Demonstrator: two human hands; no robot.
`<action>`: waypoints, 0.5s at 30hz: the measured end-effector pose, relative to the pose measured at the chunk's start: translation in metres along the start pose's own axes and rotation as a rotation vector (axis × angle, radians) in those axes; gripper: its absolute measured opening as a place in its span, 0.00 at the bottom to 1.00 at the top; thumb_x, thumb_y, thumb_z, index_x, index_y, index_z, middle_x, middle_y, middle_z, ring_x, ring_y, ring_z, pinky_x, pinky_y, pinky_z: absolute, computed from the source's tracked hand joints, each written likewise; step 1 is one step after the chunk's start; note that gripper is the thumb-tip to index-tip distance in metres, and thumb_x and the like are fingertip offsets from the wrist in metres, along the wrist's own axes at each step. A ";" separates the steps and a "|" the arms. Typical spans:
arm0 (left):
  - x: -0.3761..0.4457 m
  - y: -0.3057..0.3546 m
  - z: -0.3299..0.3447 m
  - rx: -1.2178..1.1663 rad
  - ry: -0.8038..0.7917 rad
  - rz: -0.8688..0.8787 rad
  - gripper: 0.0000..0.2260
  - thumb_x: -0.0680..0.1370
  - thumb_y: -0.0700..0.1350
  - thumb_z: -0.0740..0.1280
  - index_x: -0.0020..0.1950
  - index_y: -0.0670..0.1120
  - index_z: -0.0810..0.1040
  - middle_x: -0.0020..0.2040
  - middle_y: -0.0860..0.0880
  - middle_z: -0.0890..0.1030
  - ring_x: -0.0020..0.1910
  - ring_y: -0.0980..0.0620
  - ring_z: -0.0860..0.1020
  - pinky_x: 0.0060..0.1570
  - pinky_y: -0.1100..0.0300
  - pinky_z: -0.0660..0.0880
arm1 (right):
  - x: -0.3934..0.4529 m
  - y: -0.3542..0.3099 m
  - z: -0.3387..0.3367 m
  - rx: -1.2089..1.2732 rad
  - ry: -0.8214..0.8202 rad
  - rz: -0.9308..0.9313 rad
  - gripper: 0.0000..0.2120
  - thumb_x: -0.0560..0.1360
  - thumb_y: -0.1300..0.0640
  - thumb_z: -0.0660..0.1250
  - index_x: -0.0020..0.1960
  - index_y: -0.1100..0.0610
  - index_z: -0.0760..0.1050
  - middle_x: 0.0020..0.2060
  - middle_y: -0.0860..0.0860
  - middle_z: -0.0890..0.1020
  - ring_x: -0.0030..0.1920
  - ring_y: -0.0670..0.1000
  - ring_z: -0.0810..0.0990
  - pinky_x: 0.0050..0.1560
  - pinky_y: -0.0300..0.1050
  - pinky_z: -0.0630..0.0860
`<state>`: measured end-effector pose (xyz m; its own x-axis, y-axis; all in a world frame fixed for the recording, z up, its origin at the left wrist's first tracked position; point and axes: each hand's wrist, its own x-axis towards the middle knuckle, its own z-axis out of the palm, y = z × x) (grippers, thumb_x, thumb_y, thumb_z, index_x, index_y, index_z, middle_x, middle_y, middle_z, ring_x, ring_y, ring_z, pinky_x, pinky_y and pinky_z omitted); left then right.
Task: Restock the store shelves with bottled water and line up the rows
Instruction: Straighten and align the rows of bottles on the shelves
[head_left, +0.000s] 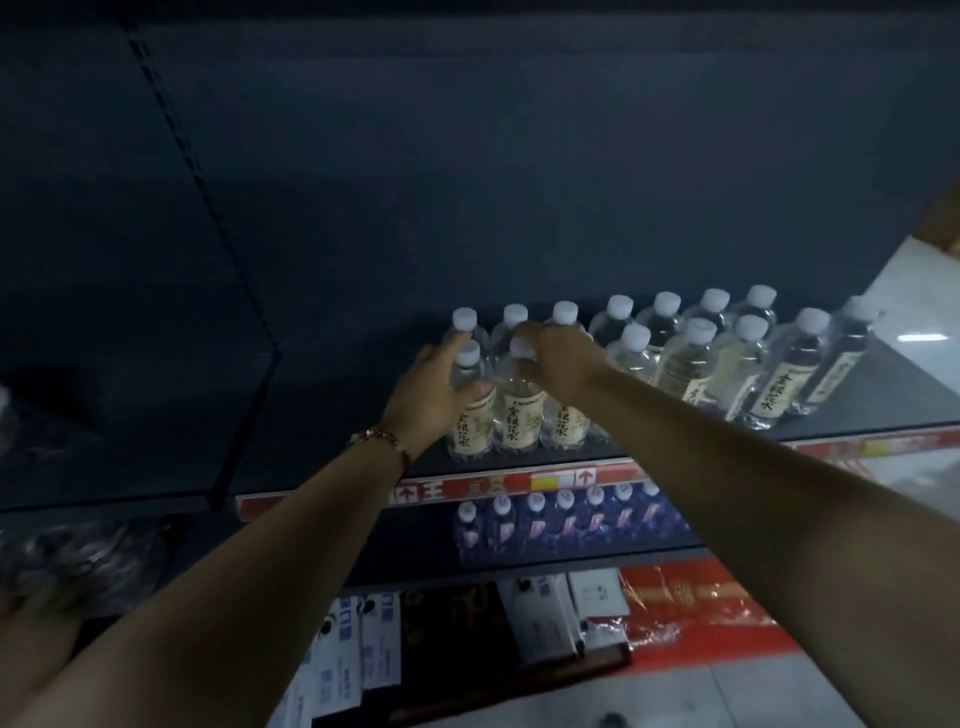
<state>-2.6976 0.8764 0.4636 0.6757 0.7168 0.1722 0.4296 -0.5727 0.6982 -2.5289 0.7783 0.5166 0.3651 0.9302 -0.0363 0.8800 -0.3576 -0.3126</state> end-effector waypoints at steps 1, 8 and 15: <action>0.001 0.001 -0.001 -0.005 -0.010 -0.005 0.26 0.77 0.56 0.72 0.72 0.65 0.66 0.66 0.51 0.74 0.62 0.52 0.75 0.59 0.50 0.75 | 0.001 0.001 0.000 0.004 0.001 -0.001 0.16 0.81 0.51 0.61 0.68 0.51 0.70 0.57 0.55 0.79 0.55 0.58 0.79 0.56 0.53 0.77; 0.003 -0.006 -0.008 -0.092 -0.121 0.063 0.27 0.77 0.51 0.72 0.74 0.62 0.67 0.67 0.53 0.78 0.65 0.54 0.77 0.63 0.47 0.77 | 0.011 0.015 -0.008 -0.001 -0.048 -0.093 0.12 0.81 0.54 0.60 0.63 0.51 0.73 0.46 0.44 0.75 0.49 0.51 0.78 0.46 0.42 0.67; -0.002 -0.005 -0.006 -0.049 -0.109 0.039 0.33 0.79 0.51 0.70 0.80 0.64 0.57 0.75 0.49 0.70 0.72 0.50 0.70 0.69 0.46 0.71 | 0.012 0.019 -0.009 -0.042 -0.071 -0.208 0.13 0.81 0.52 0.61 0.65 0.47 0.71 0.50 0.45 0.77 0.52 0.53 0.79 0.50 0.45 0.71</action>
<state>-2.7051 0.8805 0.4641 0.7533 0.6457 0.1250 0.3742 -0.5771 0.7259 -2.5057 0.7818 0.5185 0.1536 0.9872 -0.0421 0.9464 -0.1592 -0.2810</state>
